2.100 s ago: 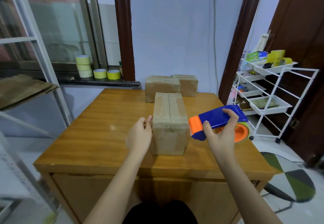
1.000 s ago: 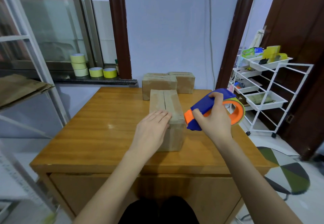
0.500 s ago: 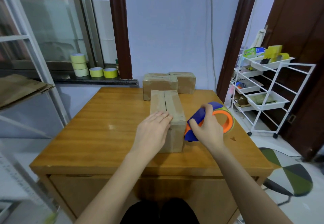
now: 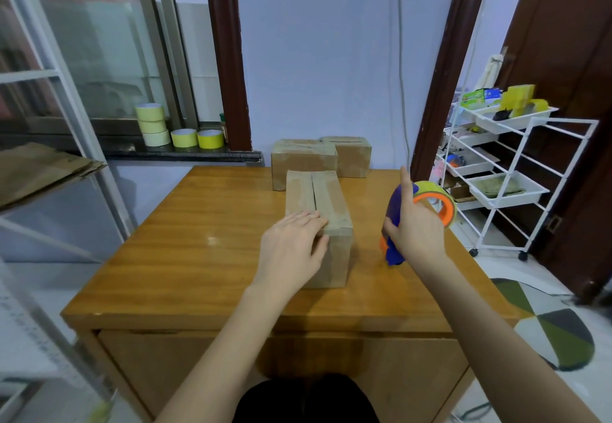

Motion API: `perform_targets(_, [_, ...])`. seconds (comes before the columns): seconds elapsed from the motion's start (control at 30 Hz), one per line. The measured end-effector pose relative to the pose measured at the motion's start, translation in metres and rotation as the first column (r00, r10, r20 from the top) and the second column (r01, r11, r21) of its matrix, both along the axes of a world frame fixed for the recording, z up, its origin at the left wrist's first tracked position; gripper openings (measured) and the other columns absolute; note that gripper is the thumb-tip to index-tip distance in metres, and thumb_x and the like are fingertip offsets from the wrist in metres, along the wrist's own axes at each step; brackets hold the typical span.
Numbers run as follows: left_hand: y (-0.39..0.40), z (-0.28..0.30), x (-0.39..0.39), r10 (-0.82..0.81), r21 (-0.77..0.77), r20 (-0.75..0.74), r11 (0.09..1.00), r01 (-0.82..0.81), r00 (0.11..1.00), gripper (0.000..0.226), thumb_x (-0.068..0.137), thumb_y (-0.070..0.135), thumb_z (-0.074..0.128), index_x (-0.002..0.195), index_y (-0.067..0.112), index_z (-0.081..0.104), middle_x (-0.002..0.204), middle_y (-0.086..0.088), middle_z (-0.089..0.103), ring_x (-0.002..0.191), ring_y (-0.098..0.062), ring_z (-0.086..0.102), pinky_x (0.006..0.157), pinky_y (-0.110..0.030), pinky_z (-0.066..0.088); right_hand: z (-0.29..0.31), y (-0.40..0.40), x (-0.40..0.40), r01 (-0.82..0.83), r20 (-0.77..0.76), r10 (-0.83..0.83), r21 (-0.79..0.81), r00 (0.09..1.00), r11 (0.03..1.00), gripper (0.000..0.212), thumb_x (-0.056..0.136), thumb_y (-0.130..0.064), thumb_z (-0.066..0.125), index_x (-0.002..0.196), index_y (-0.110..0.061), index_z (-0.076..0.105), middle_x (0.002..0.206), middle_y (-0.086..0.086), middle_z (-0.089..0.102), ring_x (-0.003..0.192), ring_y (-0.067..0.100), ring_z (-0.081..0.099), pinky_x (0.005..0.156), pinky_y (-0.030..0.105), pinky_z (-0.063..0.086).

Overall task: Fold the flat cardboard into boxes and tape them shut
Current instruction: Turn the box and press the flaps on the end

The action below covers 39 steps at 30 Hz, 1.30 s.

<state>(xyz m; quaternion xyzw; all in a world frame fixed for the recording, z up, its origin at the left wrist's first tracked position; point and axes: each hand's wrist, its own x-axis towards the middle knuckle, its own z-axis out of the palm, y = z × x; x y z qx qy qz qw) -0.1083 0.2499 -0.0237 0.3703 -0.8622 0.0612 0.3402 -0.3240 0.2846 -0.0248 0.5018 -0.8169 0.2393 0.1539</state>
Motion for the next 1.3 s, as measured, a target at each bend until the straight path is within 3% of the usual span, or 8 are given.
perform_targets(0.13, [-0.003, 0.006, 0.002, 0.004, 0.054, 0.049, 0.999, -0.006, 0.999, 0.04, 0.095, 0.04, 0.05, 0.134, 0.034, 0.052, 0.138, 0.016, 0.051, 0.131, -0.001, 0.043, 0.105, -0.02, 0.033, -0.005, -0.001, 0.004, -0.164, 0.118, 0.171, -0.062, 0.978, 0.984, 0.103, 0.088, -0.023, 0.066, 0.15, -0.021, -0.017, 0.075, 0.005, 0.06, 0.066, 0.026, 0.063, 0.055, 0.033, 0.048])
perform_targets(0.33, [-0.004, 0.02, 0.002, 0.033, 0.109, 0.099, 0.993, -0.044, 0.995, 0.04, 0.093, 0.045, 0.051, 0.133, 0.04, 0.052, 0.136, 0.021, 0.052, 0.125, -0.001, 0.048, 0.089, -0.022, 0.045, -0.025, 0.012, 0.005, -0.367, 0.267, 0.372, -0.07, 0.889, 0.928, 0.096, 0.088, -0.018, 0.068, 0.152, -0.029, -0.002, 0.118, 0.009, 0.062, 0.093, 0.019, 0.061, 0.077, 0.028, 0.048])
perform_targets(0.5, [-0.002, 0.02, 0.002, 0.034, 0.114, 0.091, 0.992, -0.045, 0.995, 0.04, 0.093, 0.045, 0.051, 0.133, 0.04, 0.051, 0.136, 0.021, 0.052, 0.124, -0.002, 0.049, 0.089, -0.022, 0.046, -0.039, 0.023, -0.007, -0.486, -0.045, 0.485, -0.13, 0.874, 0.864, 0.072, 0.081, -0.018, 0.075, 0.143, -0.019, 0.038, 0.113, 0.006, 0.061, 0.097, 0.022, 0.059, 0.079, 0.027, 0.045])
perform_targets(0.6, [-0.001, 0.021, 0.003, 0.04, 0.119, 0.1, 0.991, -0.052, 0.994, 0.04, 0.093, 0.046, 0.051, 0.133, 0.041, 0.051, 0.136, 0.021, 0.052, 0.122, -0.002, 0.05, 0.085, -0.021, 0.046, -0.045, 0.036, -0.011, -0.535, -0.055, 0.534, -0.156, 0.844, 0.83, 0.053, 0.083, -0.013, 0.072, 0.131, -0.018, 0.049, 0.108, 0.003, 0.062, 0.092, 0.02, 0.061, 0.073, 0.025, 0.047])
perform_targets(0.7, [0.001, 0.023, 0.002, 0.042, 0.127, 0.118, 0.99, -0.057, 0.992, 0.039, 0.094, 0.045, 0.05, 0.133, 0.041, 0.051, 0.137, 0.021, 0.051, 0.12, -0.003, 0.052, 0.082, -0.021, 0.046, -0.049, 0.049, -0.015, -0.473, 0.075, 0.489, -0.16, 0.869, 0.866, 0.045, 0.085, -0.011, 0.069, 0.126, -0.016, 0.05, 0.106, 0.0, 0.062, 0.086, 0.016, 0.062, 0.071, 0.026, 0.049])
perform_targets(0.9, [0.001, 0.024, 0.002, 0.045, 0.15, 0.117, 0.987, -0.062, 0.992, 0.039, 0.094, 0.044, 0.051, 0.132, 0.041, 0.052, 0.136, 0.021, 0.052, 0.118, -0.005, 0.054, 0.081, -0.023, 0.047, -0.064, 0.062, -0.024, -0.359, 0.235, 0.368, -0.085, 0.899, 0.93, 0.037, 0.086, -0.008, 0.064, 0.118, -0.014, 0.045, 0.088, -0.008, 0.047, 0.061, 0.017, 0.051, 0.055, 0.024, 0.027])
perform_targets(1.13, [0.005, 0.022, 0.001, 0.033, 0.111, 0.129, 0.993, -0.048, 0.991, 0.038, 0.094, 0.038, 0.052, 0.132, 0.034, 0.052, 0.127, 0.016, 0.056, 0.112, -0.008, 0.054, 0.076, -0.02, 0.039, -0.072, 0.074, -0.015, -0.376, 0.256, 0.391, -0.106, 0.884, 0.92, 0.035, 0.083, -0.003, 0.064, 0.108, -0.022, 0.047, 0.127, 0.008, 0.045, 0.09, 0.027, 0.059, 0.074, 0.039, 0.05])
perform_targets(1.3, [-0.003, 0.021, 0.004, -0.08, 0.263, 0.117, 0.964, 0.046, 0.99, 0.042, 0.088, 0.041, 0.061, 0.127, 0.028, 0.053, 0.127, 0.01, 0.047, 0.117, -0.011, 0.04, 0.095, -0.026, 0.029, -0.055, 0.076, 0.001, -0.239, 0.143, 0.283, -0.264, 0.948, 0.934, 0.031, 0.078, -0.006, 0.07, 0.107, -0.008, 0.058, 0.142, 0.018, 0.031, 0.13, 0.026, 0.04, 0.081, 0.03, 0.042])
